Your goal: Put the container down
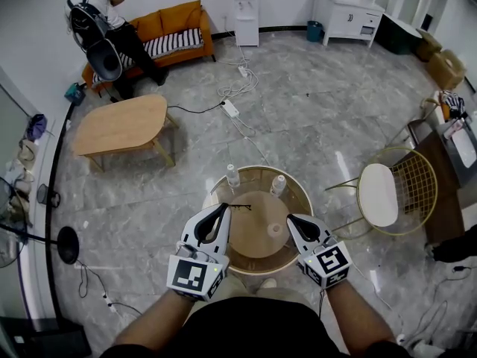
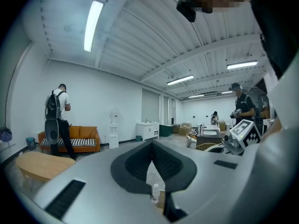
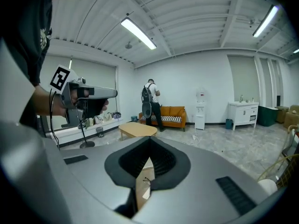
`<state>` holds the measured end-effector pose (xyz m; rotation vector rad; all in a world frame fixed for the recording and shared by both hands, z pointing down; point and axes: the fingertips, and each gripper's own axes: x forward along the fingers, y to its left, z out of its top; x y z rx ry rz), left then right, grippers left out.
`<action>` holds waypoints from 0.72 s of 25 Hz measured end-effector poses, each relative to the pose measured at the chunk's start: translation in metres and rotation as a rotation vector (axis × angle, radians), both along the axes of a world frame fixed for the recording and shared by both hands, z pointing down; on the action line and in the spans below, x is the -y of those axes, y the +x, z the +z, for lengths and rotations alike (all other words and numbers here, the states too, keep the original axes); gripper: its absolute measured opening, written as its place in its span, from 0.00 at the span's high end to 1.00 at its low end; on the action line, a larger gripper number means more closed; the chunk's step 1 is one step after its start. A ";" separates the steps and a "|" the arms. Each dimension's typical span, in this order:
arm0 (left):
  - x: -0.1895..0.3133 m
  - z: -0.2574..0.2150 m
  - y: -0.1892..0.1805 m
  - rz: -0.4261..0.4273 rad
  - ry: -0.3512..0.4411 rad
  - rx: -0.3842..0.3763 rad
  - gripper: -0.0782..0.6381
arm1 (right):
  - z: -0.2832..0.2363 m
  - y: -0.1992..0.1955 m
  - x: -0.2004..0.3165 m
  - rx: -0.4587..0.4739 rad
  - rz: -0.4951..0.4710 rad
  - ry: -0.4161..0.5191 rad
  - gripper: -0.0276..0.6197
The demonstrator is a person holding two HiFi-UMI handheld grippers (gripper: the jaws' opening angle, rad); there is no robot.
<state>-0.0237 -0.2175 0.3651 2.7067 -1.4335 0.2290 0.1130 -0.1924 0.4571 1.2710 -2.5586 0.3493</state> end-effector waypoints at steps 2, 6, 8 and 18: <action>-0.003 -0.003 -0.001 -0.009 0.003 -0.005 0.87 | -0.012 0.000 -0.003 -0.007 -0.006 0.020 0.94; -0.007 -0.012 -0.004 -0.023 0.022 -0.010 0.87 | -0.040 0.000 -0.003 -0.019 -0.005 0.073 0.94; -0.010 -0.015 -0.006 -0.032 0.029 -0.010 0.87 | -0.051 -0.001 -0.002 -0.005 -0.004 0.094 0.94; -0.030 -0.032 -0.011 -0.075 0.059 -0.012 0.87 | -0.100 0.004 -0.013 0.044 -0.035 0.183 0.94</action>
